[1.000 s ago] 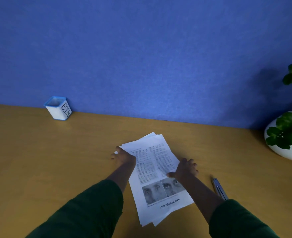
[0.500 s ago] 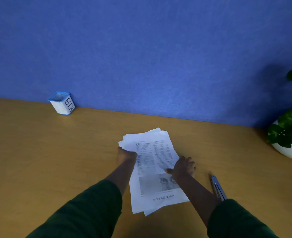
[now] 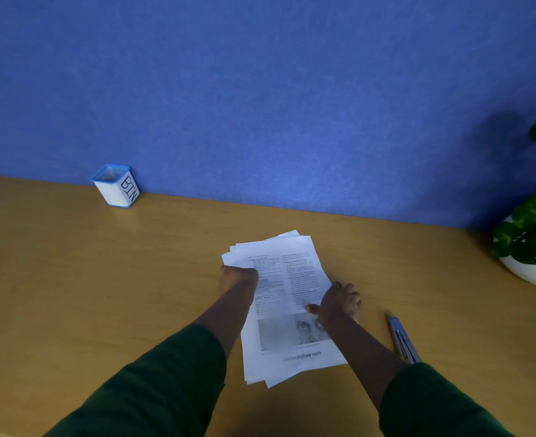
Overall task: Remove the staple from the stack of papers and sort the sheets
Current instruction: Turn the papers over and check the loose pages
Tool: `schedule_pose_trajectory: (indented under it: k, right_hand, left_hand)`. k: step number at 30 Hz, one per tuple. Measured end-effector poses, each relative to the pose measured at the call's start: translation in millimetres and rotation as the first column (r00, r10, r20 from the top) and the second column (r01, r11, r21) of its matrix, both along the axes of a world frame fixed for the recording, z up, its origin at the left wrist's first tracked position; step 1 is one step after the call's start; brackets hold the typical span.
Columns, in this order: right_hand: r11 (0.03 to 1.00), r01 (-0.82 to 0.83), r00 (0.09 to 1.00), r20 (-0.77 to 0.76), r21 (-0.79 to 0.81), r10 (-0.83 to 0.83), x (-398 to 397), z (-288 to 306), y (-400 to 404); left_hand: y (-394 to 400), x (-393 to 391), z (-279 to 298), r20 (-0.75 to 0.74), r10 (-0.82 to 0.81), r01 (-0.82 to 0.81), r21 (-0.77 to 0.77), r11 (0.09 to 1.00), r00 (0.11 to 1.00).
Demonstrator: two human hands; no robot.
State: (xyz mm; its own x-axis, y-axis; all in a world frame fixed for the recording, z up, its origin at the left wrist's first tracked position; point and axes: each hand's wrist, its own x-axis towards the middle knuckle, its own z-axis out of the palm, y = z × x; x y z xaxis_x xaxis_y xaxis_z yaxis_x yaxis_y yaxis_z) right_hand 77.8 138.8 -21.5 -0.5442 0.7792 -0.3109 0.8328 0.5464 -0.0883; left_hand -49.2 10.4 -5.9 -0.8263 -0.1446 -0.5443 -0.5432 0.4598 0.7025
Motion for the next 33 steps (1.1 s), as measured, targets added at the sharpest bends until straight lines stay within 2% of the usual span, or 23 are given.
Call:
schedule_pose_trajectory:
  k: [7,14,18,27,31,33]
  right_hand:
    - [1.000,-0.002,1.000,0.000,-0.003,0.002,-0.5,1.1,1.0]
    - [1.000,0.012,1.000,0.007,-0.014,-0.012,-2.2,1.0,1.7]
    - [1.000,0.018,1.000,0.004,-0.024,-0.018,-2.6,1.1,2.3]
    - [1.000,-0.007,1.000,-0.002,-0.017,0.007,-0.5,4.5,2.2]
    - [1.000,0.006,0.999,-0.031,-0.013,-0.006,2.1,7.5,-1.0]
    - [0.997,0.066,0.991,-0.115,-0.045,-0.070,4.3,10.2,-3.0]
  left_hand:
    - [-2.2,-9.6,15.9,0.180,-0.044,0.015,0.162,0.987,0.983]
    - [-1.0,-4.7,18.5,0.220,-0.114,0.053,0.266,0.963,0.969]
    - [0.9,0.8,11.3,0.258,-0.140,0.067,0.275,0.959,0.956]
    - [14.9,4.3,14.9,0.137,-0.131,0.093,0.252,0.963,0.982]
    - [14.6,4.8,11.6,-0.007,-0.159,0.157,0.218,0.963,0.987]
    - [12.3,3.7,15.1,-0.078,-0.169,0.183,0.221,0.958,0.982]
